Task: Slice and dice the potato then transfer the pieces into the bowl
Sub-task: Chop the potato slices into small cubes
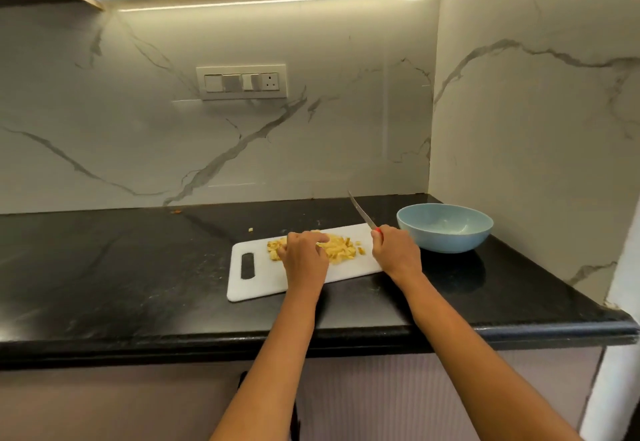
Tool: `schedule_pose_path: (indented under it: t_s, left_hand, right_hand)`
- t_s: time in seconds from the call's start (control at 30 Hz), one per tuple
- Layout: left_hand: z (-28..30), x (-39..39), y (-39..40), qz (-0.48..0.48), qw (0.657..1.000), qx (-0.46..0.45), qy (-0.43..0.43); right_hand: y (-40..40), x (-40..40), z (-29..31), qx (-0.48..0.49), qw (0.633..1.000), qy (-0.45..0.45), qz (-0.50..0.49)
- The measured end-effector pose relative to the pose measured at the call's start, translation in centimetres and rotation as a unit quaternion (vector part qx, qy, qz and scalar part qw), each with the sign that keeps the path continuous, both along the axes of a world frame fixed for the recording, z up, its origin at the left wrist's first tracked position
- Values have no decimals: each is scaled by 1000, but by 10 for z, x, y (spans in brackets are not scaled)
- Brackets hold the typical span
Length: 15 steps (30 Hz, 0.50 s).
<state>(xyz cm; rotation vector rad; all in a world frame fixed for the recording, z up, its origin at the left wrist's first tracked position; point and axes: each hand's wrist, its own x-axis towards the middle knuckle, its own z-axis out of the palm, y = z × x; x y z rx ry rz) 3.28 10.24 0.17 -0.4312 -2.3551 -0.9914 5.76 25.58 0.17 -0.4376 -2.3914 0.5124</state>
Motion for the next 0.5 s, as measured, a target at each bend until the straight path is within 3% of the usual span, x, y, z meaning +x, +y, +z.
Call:
schedule_pose_path:
  t_s: [0.17, 0.3, 0.5]
  left_hand:
    - [-5, 2, -55, 75, 996, 33, 20]
    - [-6, -10, -70, 119, 989, 79, -36]
    - [2, -66, -66, 137, 980, 97, -107]
  right_hand:
    - [-6, 14, 0, 48, 998, -33, -7]
    - [-8, 15, -1, 118, 991, -60, -34]
    - [1, -25, 6, 108, 989, -91, -43]
